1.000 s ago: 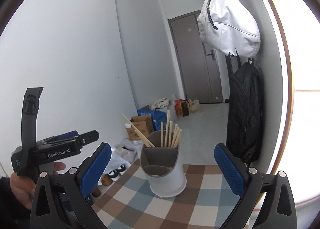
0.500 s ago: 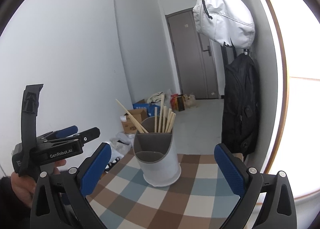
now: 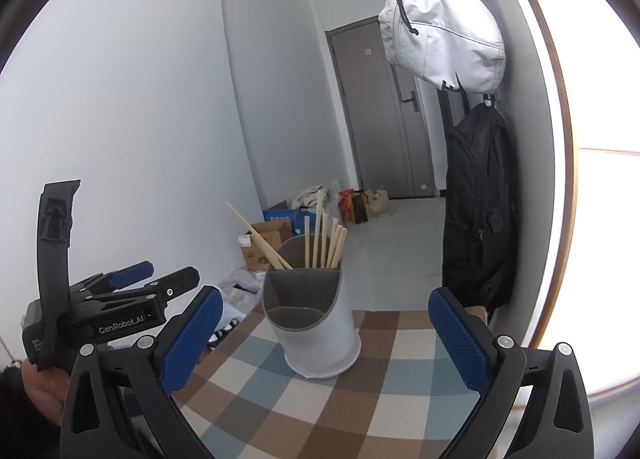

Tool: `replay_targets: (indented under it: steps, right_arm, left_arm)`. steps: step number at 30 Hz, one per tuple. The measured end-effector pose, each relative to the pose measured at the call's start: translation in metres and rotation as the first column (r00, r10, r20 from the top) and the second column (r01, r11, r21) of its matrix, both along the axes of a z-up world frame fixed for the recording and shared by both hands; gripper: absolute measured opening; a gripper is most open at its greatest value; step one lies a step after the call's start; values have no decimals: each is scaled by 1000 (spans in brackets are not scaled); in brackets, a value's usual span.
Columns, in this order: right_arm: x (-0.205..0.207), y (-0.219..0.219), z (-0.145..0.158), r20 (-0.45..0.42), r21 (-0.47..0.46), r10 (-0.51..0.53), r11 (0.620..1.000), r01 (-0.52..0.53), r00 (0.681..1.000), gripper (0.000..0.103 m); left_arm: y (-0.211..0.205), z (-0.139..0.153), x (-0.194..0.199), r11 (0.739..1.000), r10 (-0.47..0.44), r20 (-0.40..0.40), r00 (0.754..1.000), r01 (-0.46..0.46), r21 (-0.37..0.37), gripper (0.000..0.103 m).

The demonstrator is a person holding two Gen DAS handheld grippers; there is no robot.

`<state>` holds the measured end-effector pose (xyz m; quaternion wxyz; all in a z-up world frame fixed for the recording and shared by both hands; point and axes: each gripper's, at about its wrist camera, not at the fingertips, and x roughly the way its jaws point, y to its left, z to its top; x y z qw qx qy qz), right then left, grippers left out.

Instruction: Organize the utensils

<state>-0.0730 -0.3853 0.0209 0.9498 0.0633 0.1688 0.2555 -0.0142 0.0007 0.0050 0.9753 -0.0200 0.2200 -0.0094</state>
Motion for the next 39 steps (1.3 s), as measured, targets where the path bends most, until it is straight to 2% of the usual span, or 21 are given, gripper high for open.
replay_targets:
  steps: [6,11,20,31,39]
  right_arm:
    - [-2,3,-1,-1,-10,17,1000,-17,1000,103]
    - [-3,4,-1,1,-17,22,1000,-22,1000,103]
    - [-2,3,-3,-12,-12,14,1000,-14,1000,103]
    - [-1,1,-1,-11,-5,12,1000,-12,1000,103]
    - [-1,-2,-2,-21,5,1,1000,-1,1000,103]
  left_arm:
    - [0,-2,2,1000,5,-21,1000,-5,-19,88]
    - [-4,-2,1,1000,9,-14,1000,-9,2,88]
    - [-5,-3,2,1000,-2,-21,1000,2,-6,88]
    - [0,-1,0,999,15,-11,1000,-16,-33,88]
    - [3,-3,4,998,22,-32,999,-23,-54,88]
